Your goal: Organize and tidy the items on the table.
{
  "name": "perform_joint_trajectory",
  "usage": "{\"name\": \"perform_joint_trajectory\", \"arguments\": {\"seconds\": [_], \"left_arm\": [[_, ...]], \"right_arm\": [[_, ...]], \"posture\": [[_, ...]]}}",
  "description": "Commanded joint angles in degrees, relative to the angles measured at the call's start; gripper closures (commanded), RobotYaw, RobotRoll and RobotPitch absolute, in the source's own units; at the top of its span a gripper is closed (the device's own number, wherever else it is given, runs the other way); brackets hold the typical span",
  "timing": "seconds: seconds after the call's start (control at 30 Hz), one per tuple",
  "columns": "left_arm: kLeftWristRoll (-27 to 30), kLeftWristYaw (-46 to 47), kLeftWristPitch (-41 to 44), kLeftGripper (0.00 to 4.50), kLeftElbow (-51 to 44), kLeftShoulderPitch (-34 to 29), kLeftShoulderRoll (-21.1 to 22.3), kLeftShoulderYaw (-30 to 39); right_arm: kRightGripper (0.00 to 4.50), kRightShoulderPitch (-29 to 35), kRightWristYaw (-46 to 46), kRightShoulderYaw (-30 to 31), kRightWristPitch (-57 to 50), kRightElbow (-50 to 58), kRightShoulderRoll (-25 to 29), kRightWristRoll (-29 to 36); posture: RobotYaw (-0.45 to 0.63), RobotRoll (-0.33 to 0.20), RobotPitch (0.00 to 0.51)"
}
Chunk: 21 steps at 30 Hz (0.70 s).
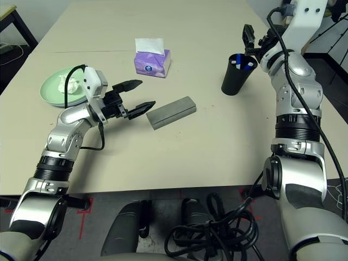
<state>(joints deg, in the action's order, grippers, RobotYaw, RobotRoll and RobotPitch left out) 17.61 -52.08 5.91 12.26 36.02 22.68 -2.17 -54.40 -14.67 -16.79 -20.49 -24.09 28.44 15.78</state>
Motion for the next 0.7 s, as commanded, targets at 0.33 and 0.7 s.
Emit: {"name": "perform_joint_trajectory", "arguments": {"seconds": [0.33,0.7], "left_arm": [[-0.5,27.1,0.5,0.00,3.3,0.5,-7.0,12.4],[-6.4,42.9,-5.3,0.00,3.9,-7.8,-5.7,18.6]], "right_arm": [[0.04,26.4,-14.0,-3.0,9.5,16.4,-5.0,10.1],[0.04,29.6,-1.2,-4.4,20.6,6.9,-8.5,2.5]], "posture": [[0.05,0.000,0.100],[0.07,0.000,0.098]]}}
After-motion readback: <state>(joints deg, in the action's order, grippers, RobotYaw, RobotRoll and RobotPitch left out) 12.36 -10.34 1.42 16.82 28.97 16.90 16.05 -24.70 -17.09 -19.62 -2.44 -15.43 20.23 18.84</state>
